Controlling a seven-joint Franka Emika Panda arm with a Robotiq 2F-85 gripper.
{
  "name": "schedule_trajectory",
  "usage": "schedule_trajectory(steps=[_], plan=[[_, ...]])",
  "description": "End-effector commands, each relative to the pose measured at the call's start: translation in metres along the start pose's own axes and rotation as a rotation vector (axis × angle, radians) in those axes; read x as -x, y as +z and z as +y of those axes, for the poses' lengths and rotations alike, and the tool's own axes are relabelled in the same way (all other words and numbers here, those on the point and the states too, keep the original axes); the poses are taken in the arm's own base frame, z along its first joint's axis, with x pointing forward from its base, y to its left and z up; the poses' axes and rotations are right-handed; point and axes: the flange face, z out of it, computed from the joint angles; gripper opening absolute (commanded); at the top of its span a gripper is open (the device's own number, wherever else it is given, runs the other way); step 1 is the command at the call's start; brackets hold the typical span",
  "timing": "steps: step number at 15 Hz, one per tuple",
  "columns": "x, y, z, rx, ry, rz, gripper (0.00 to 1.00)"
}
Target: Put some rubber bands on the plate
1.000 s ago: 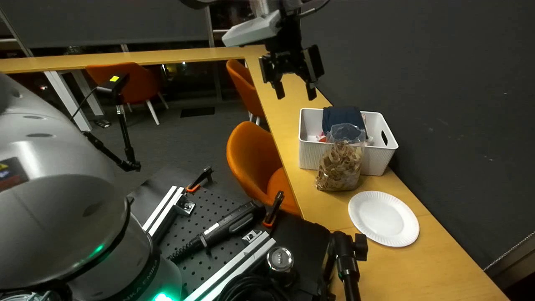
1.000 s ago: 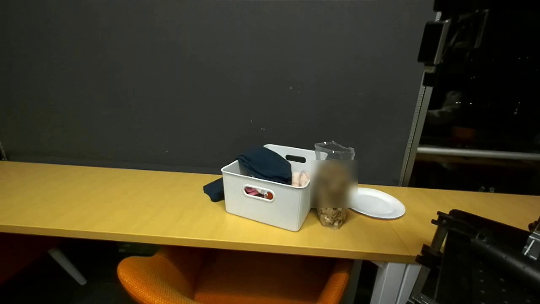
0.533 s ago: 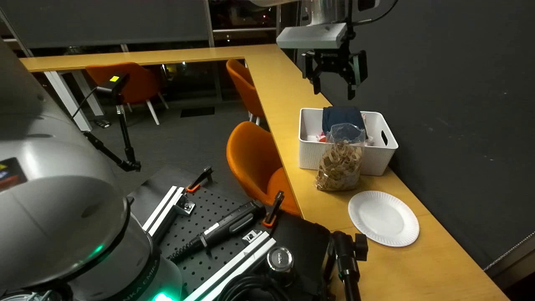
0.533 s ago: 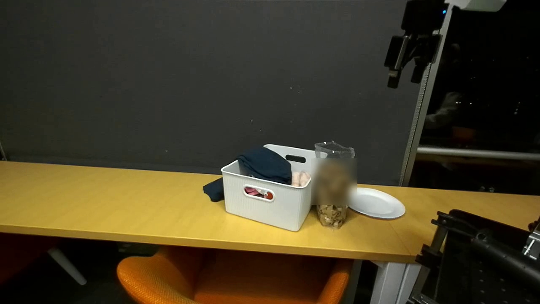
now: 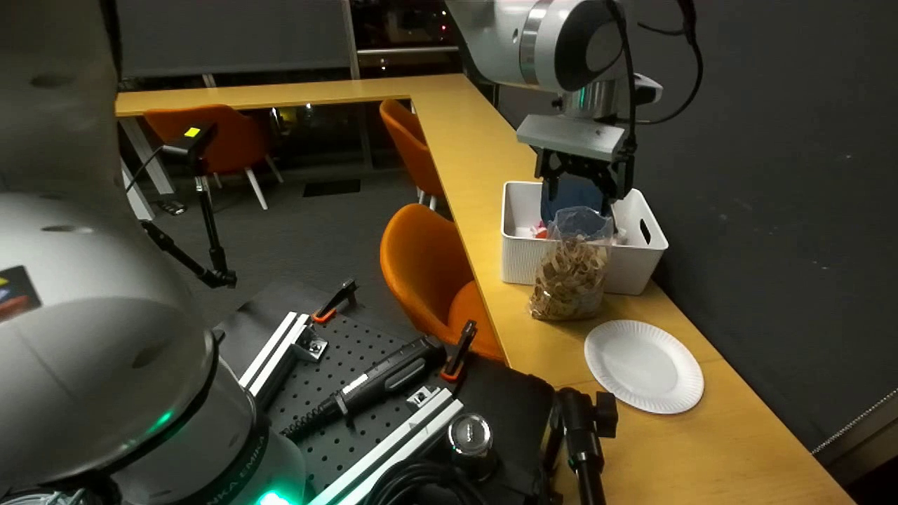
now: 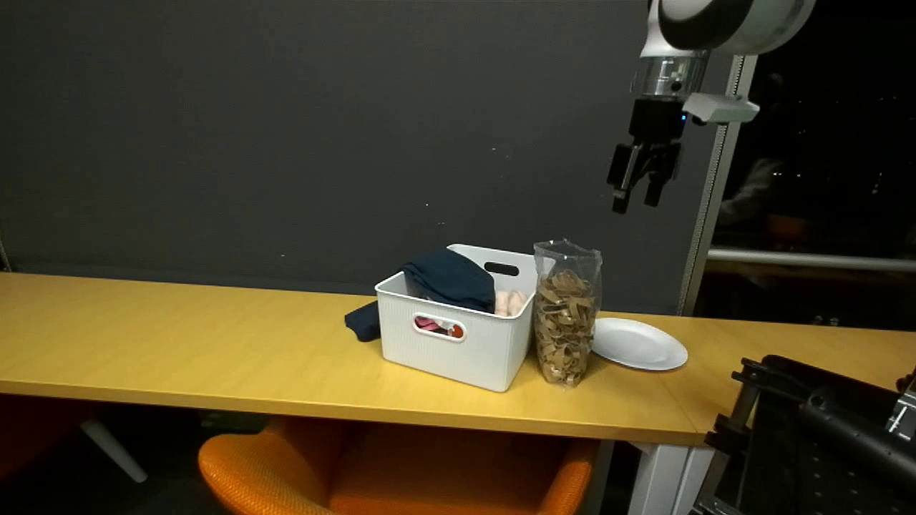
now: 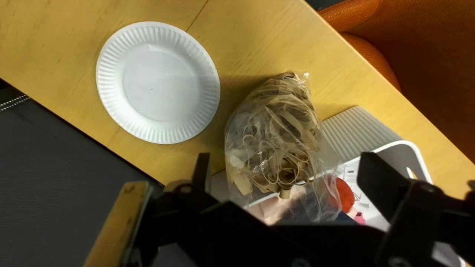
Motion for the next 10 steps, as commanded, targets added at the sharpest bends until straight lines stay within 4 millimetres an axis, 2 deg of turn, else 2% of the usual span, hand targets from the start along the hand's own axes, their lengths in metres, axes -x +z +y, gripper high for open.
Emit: schedule_trajectory(steps=[1, 4, 5, 6, 9, 10], plan=[[-0.033, 0.03, 0.011, 0.002, -0.03, 0.003, 1.0], [-0.052, 0.043, 0.015, 0.027, -0.036, -0.009, 1.0], [-0.05, 0.038, 0.012, 0.011, -0.034, -0.023, 1.0], [-0.041, 0.043, 0.01, 0.021, -0.027, -0.015, 1.0], [-0.047, 0.044, 0.01, 0.024, -0.028, -0.013, 1.0], [-0.041, 0.043, 0.006, 0.025, -0.032, 0.0, 1.0]])
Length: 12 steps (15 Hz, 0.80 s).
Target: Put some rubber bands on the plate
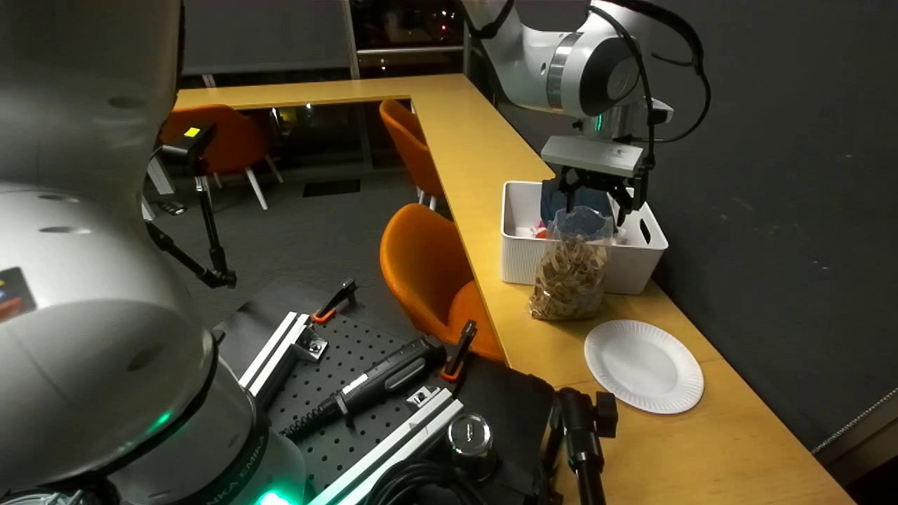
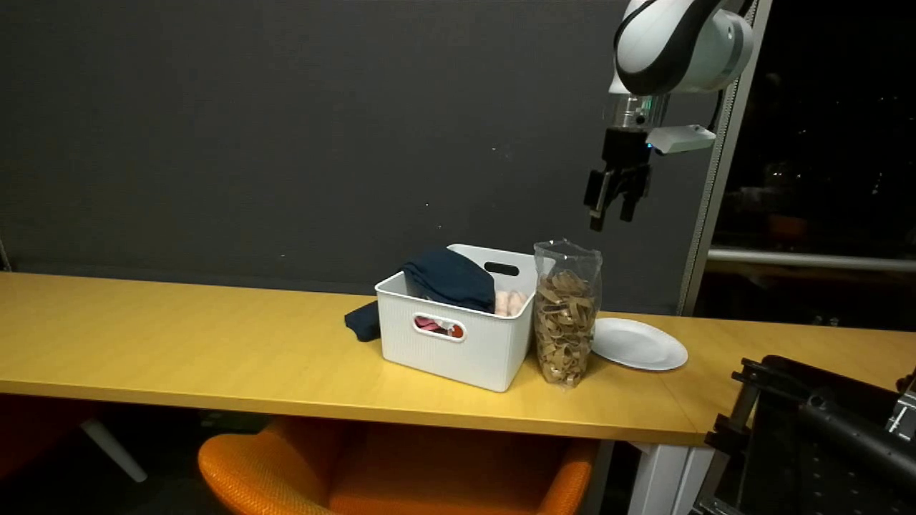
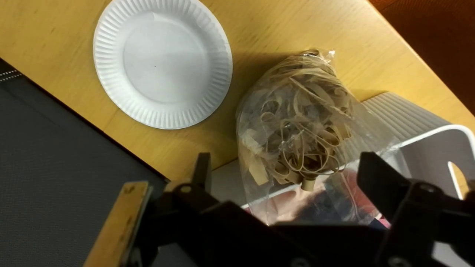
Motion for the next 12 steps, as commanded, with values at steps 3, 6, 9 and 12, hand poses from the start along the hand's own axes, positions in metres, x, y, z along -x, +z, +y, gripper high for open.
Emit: schedule_trajectory(steps=[3, 6, 9, 12], plan=[[0.002, 0.0, -0.009, 0.009, -0.019, 0.027, 1.0], [-0.009, 0.01, -0.011, 0.024, -0.045, 0.05, 1.0], [-0.019, 0.015, -0.01, 0.033, -0.063, 0.084, 1.0], [-0.031, 0.027, -0.01, 0.038, -0.094, 0.097, 1.0]])
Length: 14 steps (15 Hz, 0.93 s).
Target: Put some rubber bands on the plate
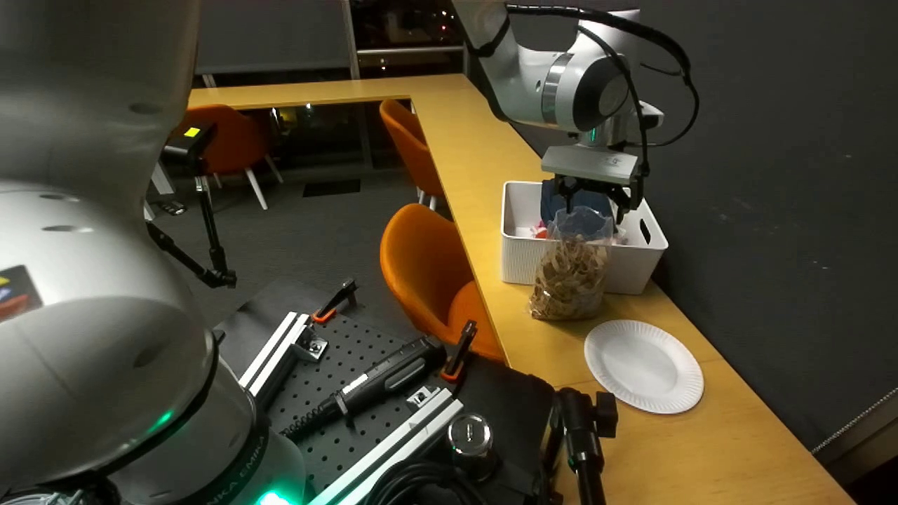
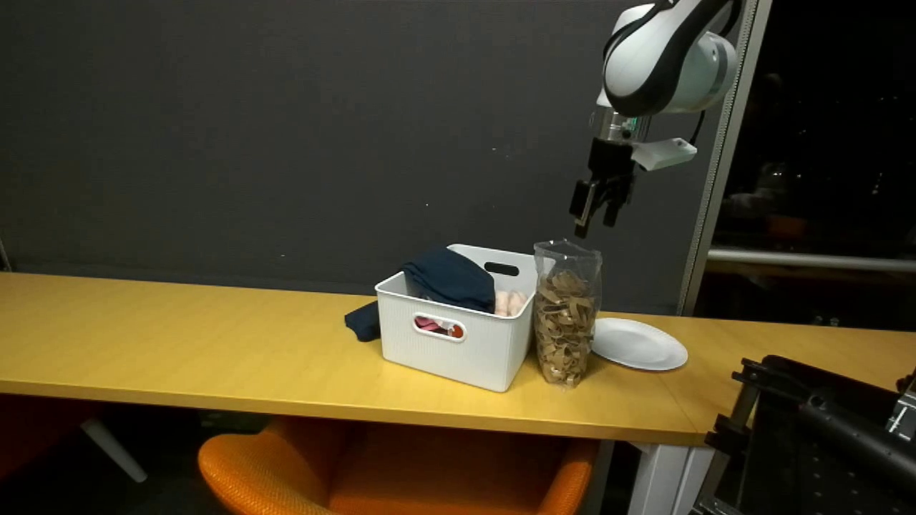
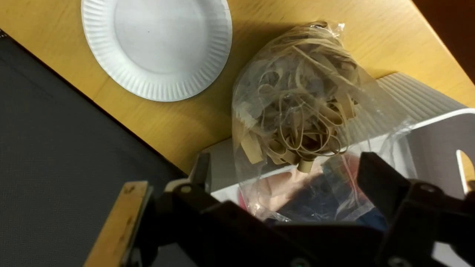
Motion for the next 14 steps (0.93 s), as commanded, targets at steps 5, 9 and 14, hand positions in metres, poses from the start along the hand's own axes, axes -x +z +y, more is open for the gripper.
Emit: schedule_trajectory(steps=[5, 9, 14], plan=[[-0.03, 0.021, -0.001, 0.018, -0.083, 0.033, 0.61], [-0.035, 0.019, -0.018, 0.015, -0.12, 0.04, 0.31], [-0.036, 0.034, -0.037, -0.009, -0.159, 0.027, 0.0]])
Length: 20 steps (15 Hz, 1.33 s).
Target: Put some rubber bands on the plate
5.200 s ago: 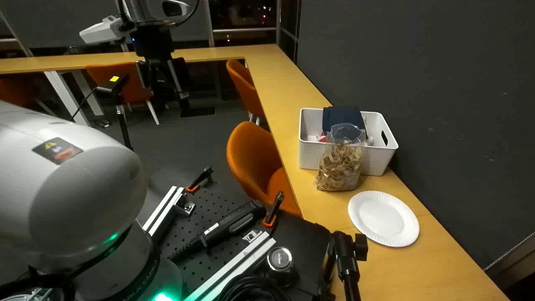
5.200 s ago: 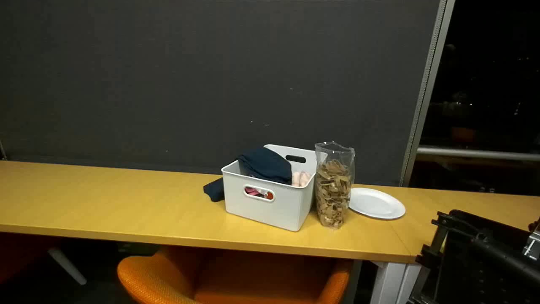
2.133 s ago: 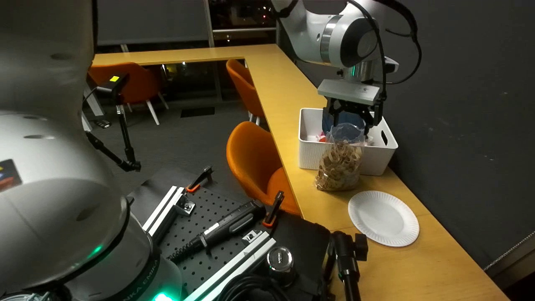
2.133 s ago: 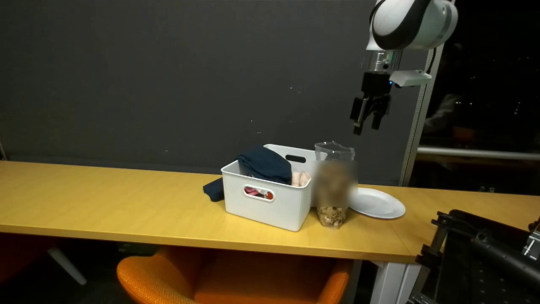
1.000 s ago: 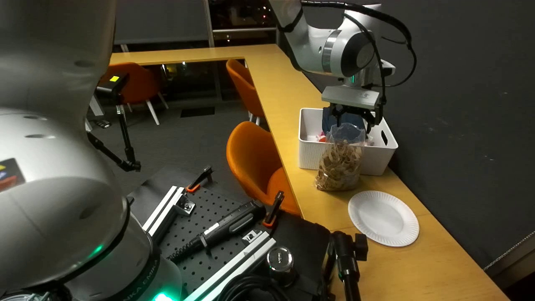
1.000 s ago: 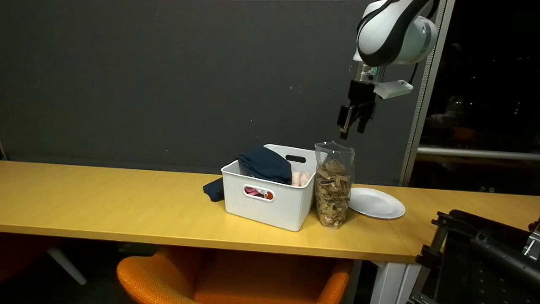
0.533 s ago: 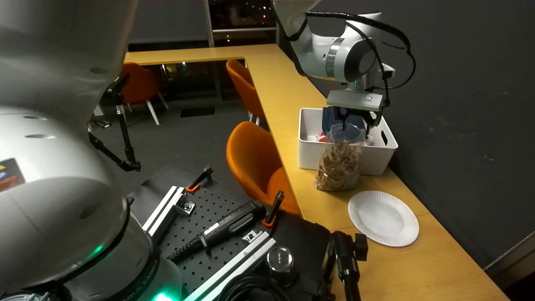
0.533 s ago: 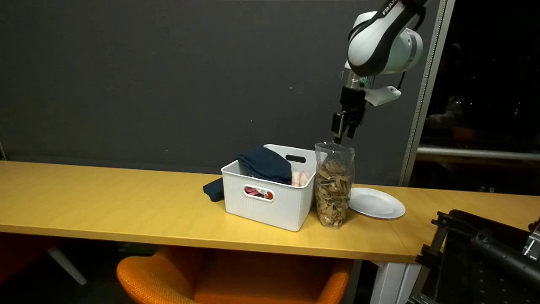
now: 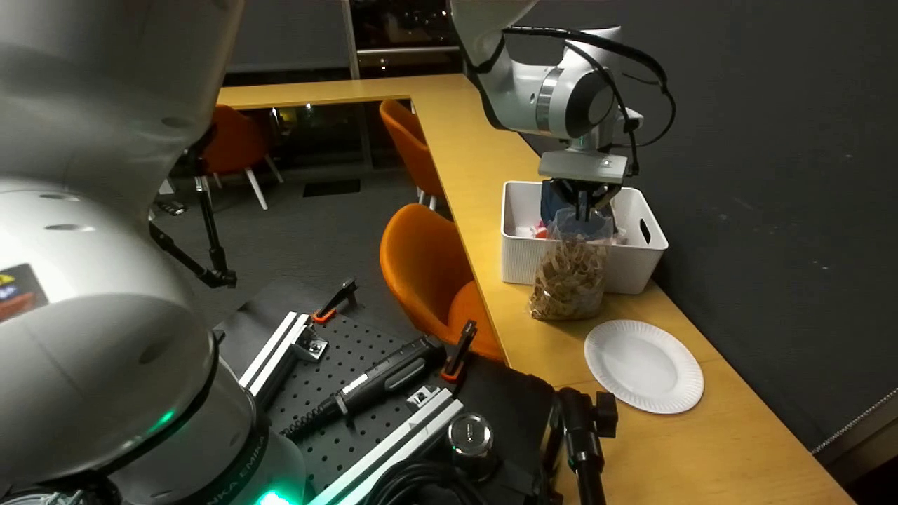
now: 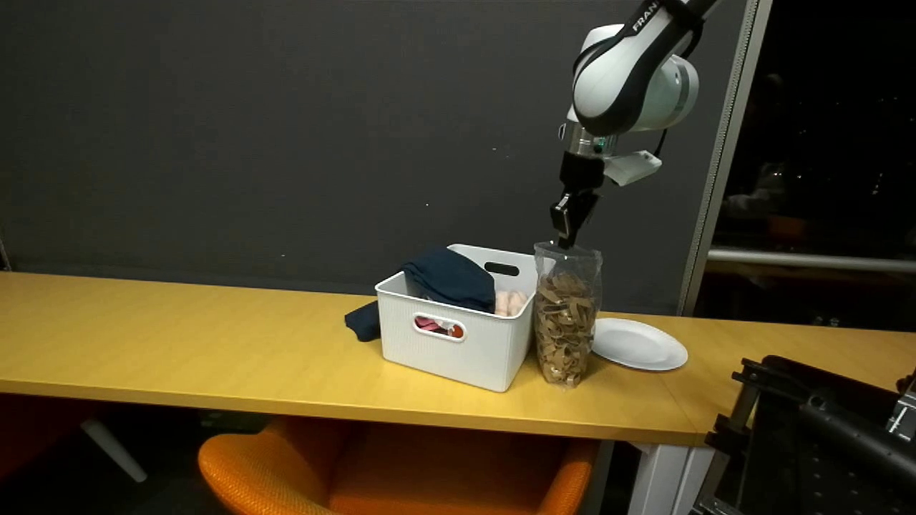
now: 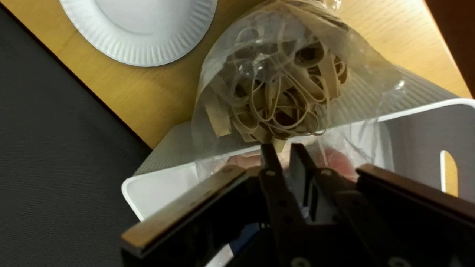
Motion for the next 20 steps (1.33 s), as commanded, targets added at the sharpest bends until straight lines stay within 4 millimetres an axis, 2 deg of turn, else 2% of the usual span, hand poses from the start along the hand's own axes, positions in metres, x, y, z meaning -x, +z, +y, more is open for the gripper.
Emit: schedule_trajectory(steps=[1, 9, 10, 12, 17, 18, 20], plan=[[-0.004, 0.014, -0.005, -0.003, -0.037, 0.004, 0.0], [0.0, 0.055, 0.003, -0.008, -0.064, -0.034, 0.0], [0.001, 0.059, 0.003, -0.004, -0.068, -0.043, 0.26], [0.004, 0.061, 0.004, 0.0, -0.07, -0.053, 0.34], [0.013, 0.078, 0.008, 0.0, -0.076, -0.07, 0.7], [0.013, 0.083, 0.008, -0.003, -0.077, -0.07, 0.74], [0.014, 0.093, 0.006, -0.006, -0.084, -0.077, 0.77]])
